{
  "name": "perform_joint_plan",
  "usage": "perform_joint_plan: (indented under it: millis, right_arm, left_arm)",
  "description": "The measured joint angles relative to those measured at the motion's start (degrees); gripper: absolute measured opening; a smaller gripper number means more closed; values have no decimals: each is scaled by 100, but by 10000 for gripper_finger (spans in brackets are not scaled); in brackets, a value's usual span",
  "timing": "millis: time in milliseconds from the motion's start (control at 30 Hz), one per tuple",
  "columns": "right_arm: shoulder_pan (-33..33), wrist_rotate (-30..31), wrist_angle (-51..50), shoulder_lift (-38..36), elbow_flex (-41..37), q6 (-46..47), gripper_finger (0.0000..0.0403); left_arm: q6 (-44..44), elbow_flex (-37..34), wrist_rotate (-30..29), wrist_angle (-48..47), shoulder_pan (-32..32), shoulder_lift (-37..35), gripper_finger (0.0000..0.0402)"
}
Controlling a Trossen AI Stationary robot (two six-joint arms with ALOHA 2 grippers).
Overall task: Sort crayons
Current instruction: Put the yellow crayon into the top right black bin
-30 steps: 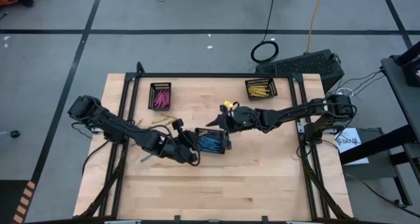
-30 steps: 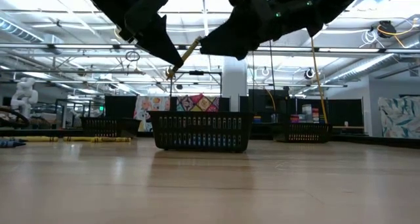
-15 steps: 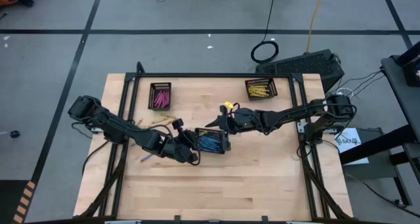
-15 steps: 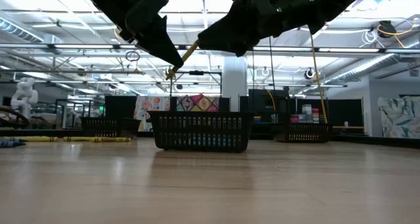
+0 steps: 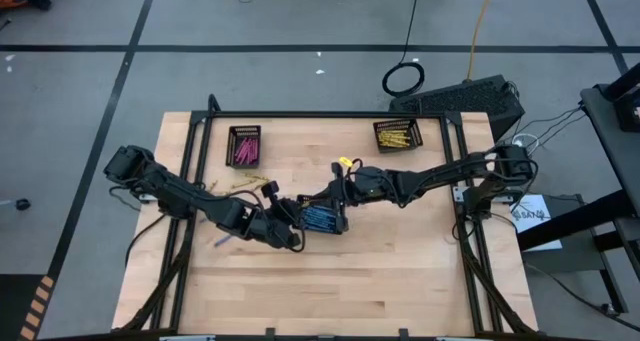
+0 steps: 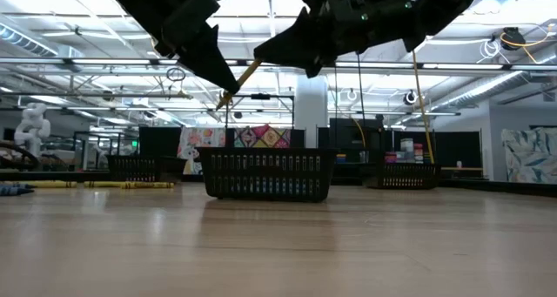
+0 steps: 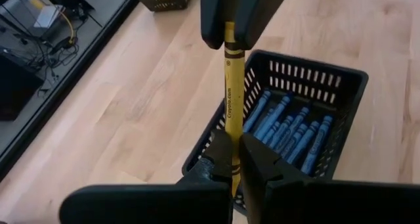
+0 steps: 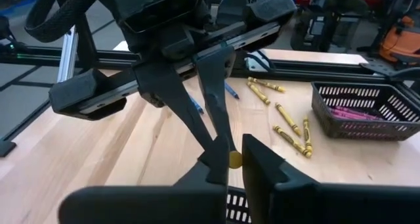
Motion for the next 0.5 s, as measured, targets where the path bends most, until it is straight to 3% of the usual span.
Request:
perform_joint_plan:
  millis: [367, 500]
  right_arm:
    - [-4, 6, -73, -92, 2, -71, 3]
    - [-4, 5, -256, -251, 0, -64, 23]
  left_arm:
    - [21, 0, -1, 45, 2, 0, 14]
    - [37, 11, -8, 98, 2, -4, 16]
